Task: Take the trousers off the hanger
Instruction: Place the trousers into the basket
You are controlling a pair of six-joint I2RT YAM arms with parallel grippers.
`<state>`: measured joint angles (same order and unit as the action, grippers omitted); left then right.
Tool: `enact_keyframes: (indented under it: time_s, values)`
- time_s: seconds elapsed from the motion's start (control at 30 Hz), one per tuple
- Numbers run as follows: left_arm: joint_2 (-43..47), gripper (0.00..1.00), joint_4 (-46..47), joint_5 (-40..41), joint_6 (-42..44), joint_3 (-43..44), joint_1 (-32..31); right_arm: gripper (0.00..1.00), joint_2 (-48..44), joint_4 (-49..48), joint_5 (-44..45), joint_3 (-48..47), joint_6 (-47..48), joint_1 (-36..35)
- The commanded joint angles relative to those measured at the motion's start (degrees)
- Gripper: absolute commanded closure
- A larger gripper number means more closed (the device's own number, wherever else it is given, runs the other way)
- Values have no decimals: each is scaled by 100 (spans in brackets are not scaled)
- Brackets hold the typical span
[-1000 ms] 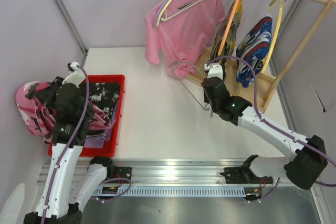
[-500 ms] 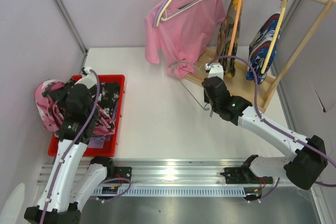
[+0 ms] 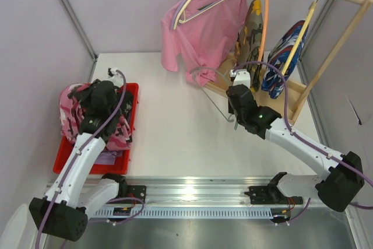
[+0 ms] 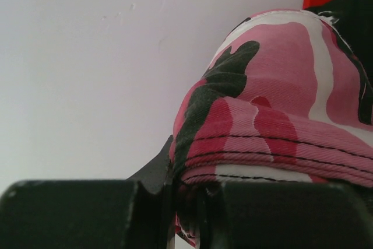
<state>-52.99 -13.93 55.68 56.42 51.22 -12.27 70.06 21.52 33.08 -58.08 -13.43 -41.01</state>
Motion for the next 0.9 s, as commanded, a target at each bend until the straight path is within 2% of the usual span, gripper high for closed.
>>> enact_keyframes:
  time_s: [0.0, 0.13, 0.17, 0.4, 0.63, 0.87]
  values:
    - [-342, 100, 331, -57, -421, 423, -21, 100, -177, -244, 85, -45, 7, 76]
    - [-1045, 100, -372, -233, -1238, 1038, -21, 100, -160, -253, 41, -45, 7, 102]
    - [-1177, 100, -478, -268, -1317, 1265, -21, 100, -160, -245, 41, -45, -2, 111]
    - [-2048, 100, -452, -153, -1457, 1381, -29, 100, -300, -157, 41, -10, -19, 190]
    - [-2505, 100, -1233, -742, -2214, 1707, -187, 100, -353, -69, 40, 25, -72, 217]
    - [-3243, 100, -2542, -814, -3242, 2576, -530, 100, -405, -34, 23, 43, -142, 217]
